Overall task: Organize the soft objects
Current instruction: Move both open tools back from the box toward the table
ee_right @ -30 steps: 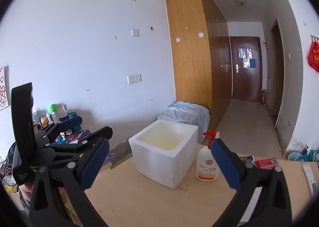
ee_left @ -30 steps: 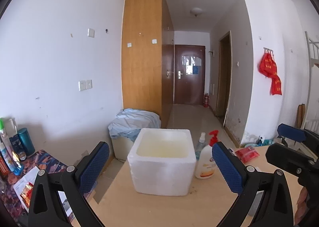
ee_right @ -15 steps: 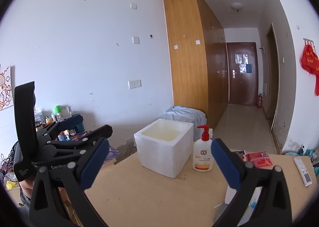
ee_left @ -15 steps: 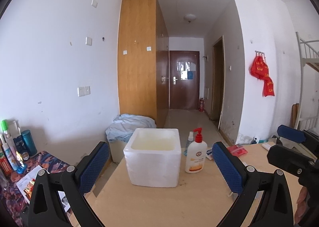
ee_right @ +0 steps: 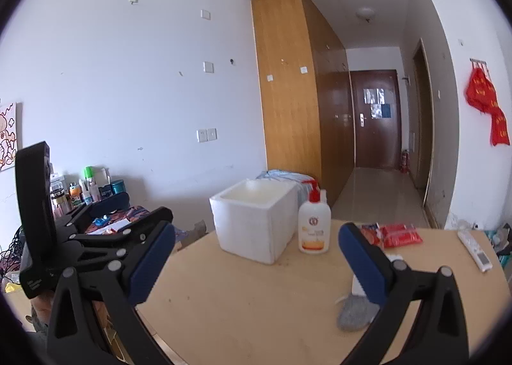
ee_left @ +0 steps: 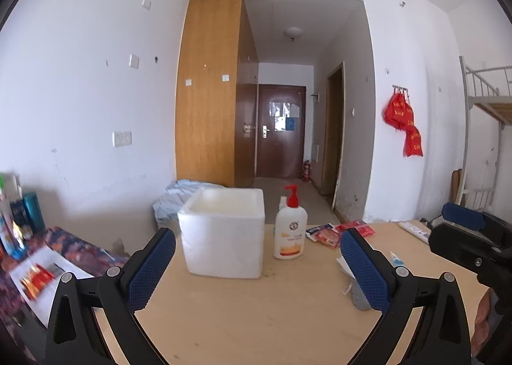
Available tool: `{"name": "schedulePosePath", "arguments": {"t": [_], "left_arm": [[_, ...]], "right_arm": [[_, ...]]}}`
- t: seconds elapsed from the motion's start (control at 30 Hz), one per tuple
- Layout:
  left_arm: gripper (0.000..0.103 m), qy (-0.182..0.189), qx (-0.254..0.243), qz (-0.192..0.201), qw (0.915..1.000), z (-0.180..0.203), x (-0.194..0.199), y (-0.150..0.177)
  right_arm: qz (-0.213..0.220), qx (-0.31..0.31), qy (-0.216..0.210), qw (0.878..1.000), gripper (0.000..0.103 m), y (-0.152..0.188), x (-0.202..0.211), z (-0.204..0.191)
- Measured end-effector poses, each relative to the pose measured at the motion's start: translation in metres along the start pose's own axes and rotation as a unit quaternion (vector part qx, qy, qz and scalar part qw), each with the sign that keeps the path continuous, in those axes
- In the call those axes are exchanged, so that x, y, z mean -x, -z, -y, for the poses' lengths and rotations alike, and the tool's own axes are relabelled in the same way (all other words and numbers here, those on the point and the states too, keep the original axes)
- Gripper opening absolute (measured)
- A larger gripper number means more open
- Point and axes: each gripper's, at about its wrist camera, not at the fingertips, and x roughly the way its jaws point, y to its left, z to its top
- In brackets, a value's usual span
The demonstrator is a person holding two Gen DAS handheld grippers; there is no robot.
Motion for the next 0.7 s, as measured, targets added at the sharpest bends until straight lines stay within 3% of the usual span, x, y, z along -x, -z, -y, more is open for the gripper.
{"name": "schedulePosePath", "arguments": {"t": [0.33,0.53,0.7], "left_arm": [[0.103,0.016,-0.005,-0.002,0.9999,0.014,0.002,0.041],[0.103,0.019,-0.023,0.008,0.9995,0.022,0.008,0.060],[0.103,0.026,-0.022,0.011,0.9994,0.024,0.009,0.077]], "right_arm": [[-0.009,0.000,0.044,0.999,0.103,0.041,0.014,0.006],[-0.019,-0.011,0.052,0.998,0.103,0.062,0.012,0.013],[-0.031,-0.044,0.033,0.998,0.103,0.083,0.007,0.027]]}}
